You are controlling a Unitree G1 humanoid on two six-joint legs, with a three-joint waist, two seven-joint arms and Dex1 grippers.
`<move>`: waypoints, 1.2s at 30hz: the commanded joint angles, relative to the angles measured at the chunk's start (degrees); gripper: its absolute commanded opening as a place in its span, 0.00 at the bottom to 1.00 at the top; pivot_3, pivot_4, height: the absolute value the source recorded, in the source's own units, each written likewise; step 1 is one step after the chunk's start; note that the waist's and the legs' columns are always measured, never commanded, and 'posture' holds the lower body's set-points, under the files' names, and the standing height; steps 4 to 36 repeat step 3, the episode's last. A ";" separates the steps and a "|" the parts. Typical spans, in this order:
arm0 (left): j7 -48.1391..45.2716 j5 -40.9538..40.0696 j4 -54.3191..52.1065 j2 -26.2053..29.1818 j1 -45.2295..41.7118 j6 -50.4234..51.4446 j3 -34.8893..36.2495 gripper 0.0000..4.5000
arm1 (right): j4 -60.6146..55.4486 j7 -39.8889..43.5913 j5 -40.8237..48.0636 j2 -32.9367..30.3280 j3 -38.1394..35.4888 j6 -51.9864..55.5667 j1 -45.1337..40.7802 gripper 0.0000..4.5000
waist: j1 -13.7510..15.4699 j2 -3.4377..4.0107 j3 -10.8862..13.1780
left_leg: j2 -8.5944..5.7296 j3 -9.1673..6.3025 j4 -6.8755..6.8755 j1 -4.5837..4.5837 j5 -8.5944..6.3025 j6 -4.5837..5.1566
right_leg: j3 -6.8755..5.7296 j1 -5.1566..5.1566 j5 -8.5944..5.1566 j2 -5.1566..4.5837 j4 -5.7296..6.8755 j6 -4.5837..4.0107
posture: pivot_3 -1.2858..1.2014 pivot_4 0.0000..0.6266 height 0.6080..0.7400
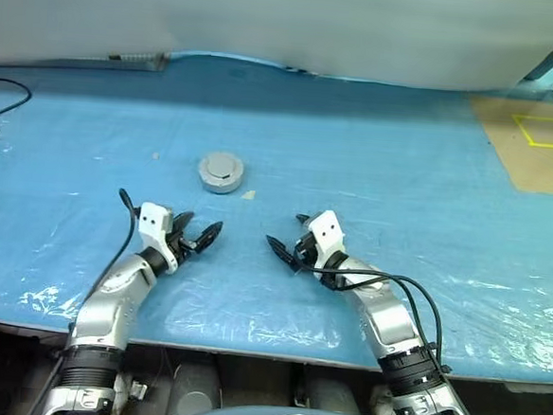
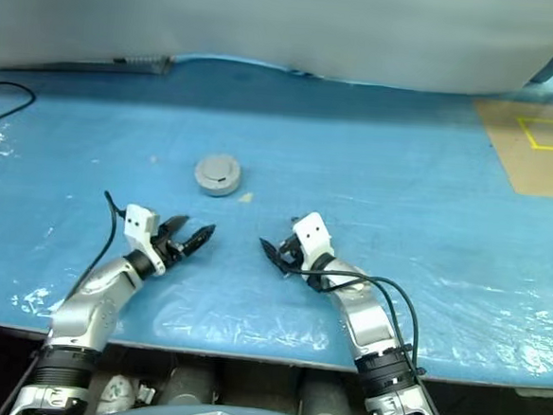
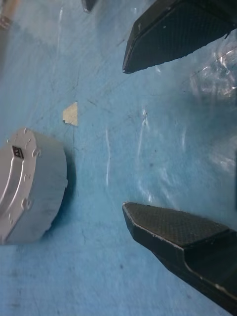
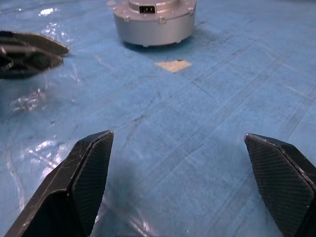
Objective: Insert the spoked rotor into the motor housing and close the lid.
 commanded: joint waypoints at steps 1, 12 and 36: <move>1.89 6.88 2.26 0.27 -1.00 -9.80 -2.71 0.99 | -1.33 -1.02 1.03 1.03 -1.74 -1.84 0.69 1.00 | -0.22 -0.11 0.07 | 0.01 0.00 0.00 -0.02 0.00 -0.01 | 0.00 -0.02 0.00 0.01 0.00 0.00 | 0.52 0.24 1.00; 2.19 7.75 3.91 0.09 -1.50 -12.39 -2.99 0.99 | -1.03 -1.02 0.78 1.25 -2.03 -2.65 0.73 1.00 | -0.26 -0.15 0.09 | 0.00 -0.01 -0.01 -0.04 0.02 -0.04 | 0.00 -0.07 0.00 0.01 0.00 0.01 | 0.52 0.24 1.00; 2.19 7.75 3.91 0.09 -1.50 -12.39 -2.99 0.99 | -1.03 -1.02 0.78 1.25 -2.03 -2.65 0.73 1.00 | -0.26 -0.15 0.09 | 0.00 -0.01 -0.01 -0.04 0.02 -0.04 | 0.00 -0.07 0.00 0.01 0.00 0.01 | 0.52 0.24 1.00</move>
